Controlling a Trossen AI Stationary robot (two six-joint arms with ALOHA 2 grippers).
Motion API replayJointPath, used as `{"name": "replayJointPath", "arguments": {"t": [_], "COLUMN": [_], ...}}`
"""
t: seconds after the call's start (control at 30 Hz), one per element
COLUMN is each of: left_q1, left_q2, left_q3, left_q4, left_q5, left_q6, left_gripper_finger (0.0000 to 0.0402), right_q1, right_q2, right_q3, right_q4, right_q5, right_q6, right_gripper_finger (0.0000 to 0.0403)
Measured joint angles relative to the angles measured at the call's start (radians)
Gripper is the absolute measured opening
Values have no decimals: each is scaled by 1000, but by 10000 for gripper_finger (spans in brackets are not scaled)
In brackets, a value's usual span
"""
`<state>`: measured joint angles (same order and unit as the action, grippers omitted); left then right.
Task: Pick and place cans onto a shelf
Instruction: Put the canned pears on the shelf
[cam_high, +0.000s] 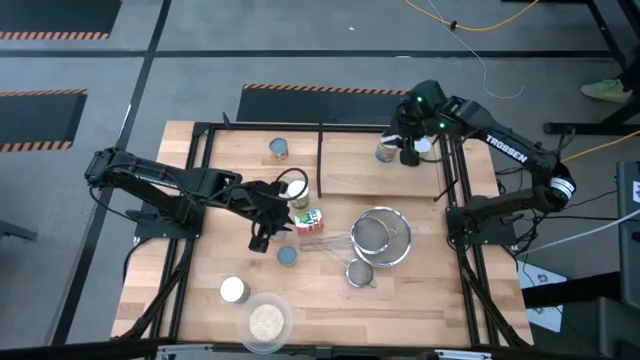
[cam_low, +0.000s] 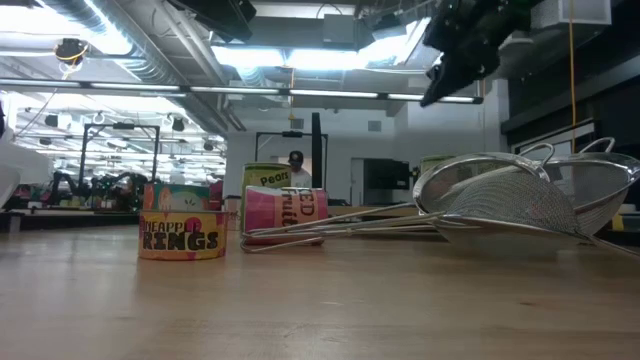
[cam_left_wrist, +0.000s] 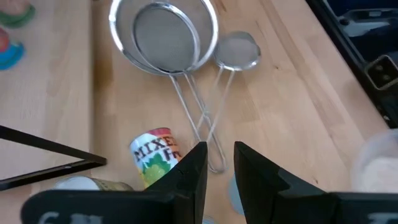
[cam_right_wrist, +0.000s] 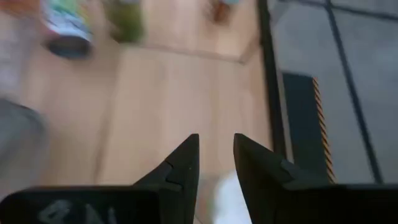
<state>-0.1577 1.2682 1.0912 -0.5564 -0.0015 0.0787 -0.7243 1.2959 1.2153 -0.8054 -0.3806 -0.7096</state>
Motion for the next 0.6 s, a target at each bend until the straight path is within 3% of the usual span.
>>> {"name": "replayJointPath", "arguments": {"t": [0.33,0.6], "left_q1": [0,38], "left_q2": [5,78], "left_q3": [0,0], "left_q4": [120,130], "left_q5": [-178,-222], "left_q6": [8,9], "left_gripper_finger": [72,72], "right_q1": [166,312], "right_q2": [0,-1], "right_q3": [1,1], "right_q4": [1,15], "right_q5": [-205,-217], "right_q6": [82,83], "right_gripper_finger": [104,104]}}
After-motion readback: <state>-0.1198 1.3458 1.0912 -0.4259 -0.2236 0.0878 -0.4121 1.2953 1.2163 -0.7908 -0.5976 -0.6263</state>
